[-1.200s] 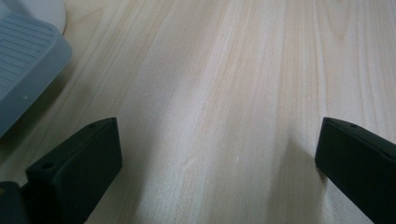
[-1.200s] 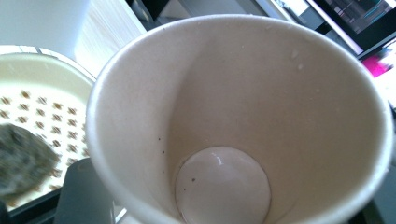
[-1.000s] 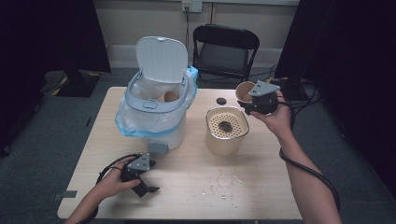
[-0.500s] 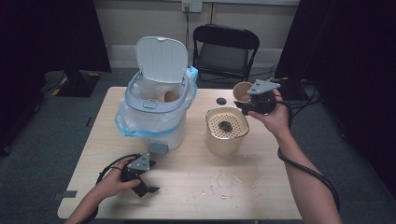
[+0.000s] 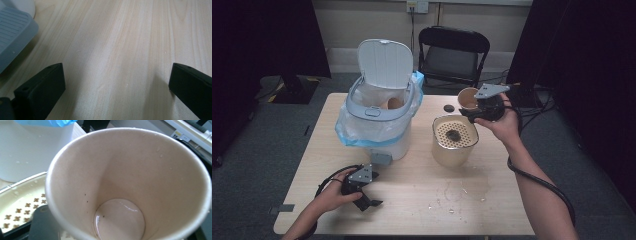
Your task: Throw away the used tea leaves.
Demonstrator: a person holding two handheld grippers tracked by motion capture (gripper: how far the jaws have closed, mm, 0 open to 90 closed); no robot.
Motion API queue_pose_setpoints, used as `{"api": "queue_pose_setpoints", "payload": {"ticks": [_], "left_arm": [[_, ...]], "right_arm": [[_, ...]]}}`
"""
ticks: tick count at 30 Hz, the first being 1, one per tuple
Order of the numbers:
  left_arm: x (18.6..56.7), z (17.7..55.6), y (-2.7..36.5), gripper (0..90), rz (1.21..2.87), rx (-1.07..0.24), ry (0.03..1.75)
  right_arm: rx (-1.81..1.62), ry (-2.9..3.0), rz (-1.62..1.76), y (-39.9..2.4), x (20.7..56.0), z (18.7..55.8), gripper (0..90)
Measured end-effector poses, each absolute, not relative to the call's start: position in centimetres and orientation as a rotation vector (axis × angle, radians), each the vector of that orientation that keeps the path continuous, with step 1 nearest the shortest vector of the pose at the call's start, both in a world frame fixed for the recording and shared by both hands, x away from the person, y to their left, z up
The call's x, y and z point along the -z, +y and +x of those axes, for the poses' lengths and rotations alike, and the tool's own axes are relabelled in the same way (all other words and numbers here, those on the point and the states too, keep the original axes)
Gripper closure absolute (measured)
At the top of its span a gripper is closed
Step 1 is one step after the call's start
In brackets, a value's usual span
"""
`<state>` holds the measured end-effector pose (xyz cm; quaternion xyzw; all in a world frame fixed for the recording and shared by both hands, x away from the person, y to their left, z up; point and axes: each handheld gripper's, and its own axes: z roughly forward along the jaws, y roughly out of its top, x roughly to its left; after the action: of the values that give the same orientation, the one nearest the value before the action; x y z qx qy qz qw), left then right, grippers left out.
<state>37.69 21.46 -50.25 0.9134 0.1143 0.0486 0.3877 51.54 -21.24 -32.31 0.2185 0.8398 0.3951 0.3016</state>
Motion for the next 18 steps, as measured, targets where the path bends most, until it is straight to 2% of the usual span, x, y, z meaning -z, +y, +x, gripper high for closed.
{"api": "queue_pose_setpoints", "payload": {"ticks": [18], "left_arm": [[50.2, 37.7, 21.5, 0.0, 2.328, -0.118, 0.293]], "right_arm": [[-1.113, 2.3, 0.584, -19.0, 30.3, 51.9, 28.9]]}}
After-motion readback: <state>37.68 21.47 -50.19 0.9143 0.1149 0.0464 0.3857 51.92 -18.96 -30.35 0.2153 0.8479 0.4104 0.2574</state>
